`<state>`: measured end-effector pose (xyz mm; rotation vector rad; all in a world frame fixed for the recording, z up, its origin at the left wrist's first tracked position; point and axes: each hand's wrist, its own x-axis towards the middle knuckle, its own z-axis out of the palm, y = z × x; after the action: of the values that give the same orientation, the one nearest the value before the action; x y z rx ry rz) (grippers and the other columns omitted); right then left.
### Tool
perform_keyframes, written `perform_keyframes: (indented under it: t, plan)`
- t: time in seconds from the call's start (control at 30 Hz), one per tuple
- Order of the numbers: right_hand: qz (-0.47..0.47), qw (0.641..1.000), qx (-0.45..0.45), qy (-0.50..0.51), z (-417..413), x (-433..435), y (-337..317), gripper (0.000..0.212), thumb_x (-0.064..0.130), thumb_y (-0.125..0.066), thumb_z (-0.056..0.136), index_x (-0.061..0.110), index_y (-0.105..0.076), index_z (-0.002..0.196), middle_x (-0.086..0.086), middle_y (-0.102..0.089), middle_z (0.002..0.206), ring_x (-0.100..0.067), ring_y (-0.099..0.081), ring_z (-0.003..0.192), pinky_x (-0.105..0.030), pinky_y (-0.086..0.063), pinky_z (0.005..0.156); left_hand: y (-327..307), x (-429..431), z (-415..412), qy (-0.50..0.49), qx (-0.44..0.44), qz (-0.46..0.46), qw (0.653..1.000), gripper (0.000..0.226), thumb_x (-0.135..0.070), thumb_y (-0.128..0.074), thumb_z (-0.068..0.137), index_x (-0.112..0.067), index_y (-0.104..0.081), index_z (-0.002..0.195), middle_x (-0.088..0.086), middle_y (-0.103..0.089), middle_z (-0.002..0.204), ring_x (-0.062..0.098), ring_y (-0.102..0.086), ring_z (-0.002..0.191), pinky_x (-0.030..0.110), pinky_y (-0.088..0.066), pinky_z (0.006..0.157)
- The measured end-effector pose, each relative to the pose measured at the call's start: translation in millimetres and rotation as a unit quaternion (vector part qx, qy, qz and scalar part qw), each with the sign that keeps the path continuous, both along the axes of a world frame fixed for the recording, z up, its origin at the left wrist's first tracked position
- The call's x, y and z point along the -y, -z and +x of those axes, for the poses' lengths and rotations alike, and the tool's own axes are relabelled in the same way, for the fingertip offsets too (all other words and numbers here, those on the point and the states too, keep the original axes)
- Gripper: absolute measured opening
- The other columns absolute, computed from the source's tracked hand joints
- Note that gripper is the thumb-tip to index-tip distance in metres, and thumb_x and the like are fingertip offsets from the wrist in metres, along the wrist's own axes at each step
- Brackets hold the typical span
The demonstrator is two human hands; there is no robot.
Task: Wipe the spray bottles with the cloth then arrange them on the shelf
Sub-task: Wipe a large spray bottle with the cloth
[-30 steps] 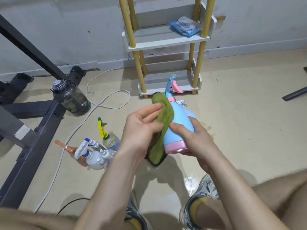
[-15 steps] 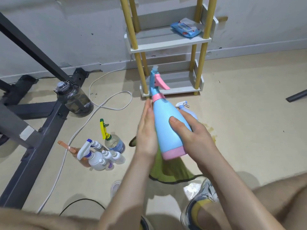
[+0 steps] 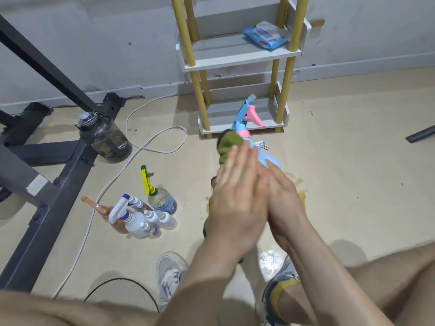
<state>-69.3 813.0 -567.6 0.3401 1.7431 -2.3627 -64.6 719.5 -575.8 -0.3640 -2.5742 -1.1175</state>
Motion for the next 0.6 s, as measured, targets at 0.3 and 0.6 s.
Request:
perform_keyframes:
  t: [0.3, 0.6]
  plan:
    - [0.402, 0.901, -0.163, 0.028, 8, 8, 0, 0.054, 0.053, -0.057, 0.085, 0.04, -0.049, 0.136, 0.01, -0.061, 0.119, -0.015, -0.058, 0.108, -0.038, -0.05, 0.09, -10, 19, -24, -0.122, 0.263, 0.396, 0.871, 0.044, -0.05, -0.045, 0.098, -0.025, -0.058, 0.131, 0.001, -0.066, 0.126, 0.018, -0.061, 0.117, 0.041, -0.047, 0.104]
    - [0.601, 0.757, -0.24, 0.091, 14, 23, 17, 0.067, 0.059, -0.048, 0.082, 0.029, -0.046, 0.142, -0.007, -0.059, 0.12, -0.034, -0.056, 0.087, -0.041, -0.051, 0.069, -13, 10, -3, -0.137, 0.183, 0.496, 0.838, 0.035, -0.03, -0.041, 0.105, -0.014, -0.061, 0.128, 0.001, -0.069, 0.12, 0.009, -0.066, 0.103, 0.026, -0.053, 0.09]
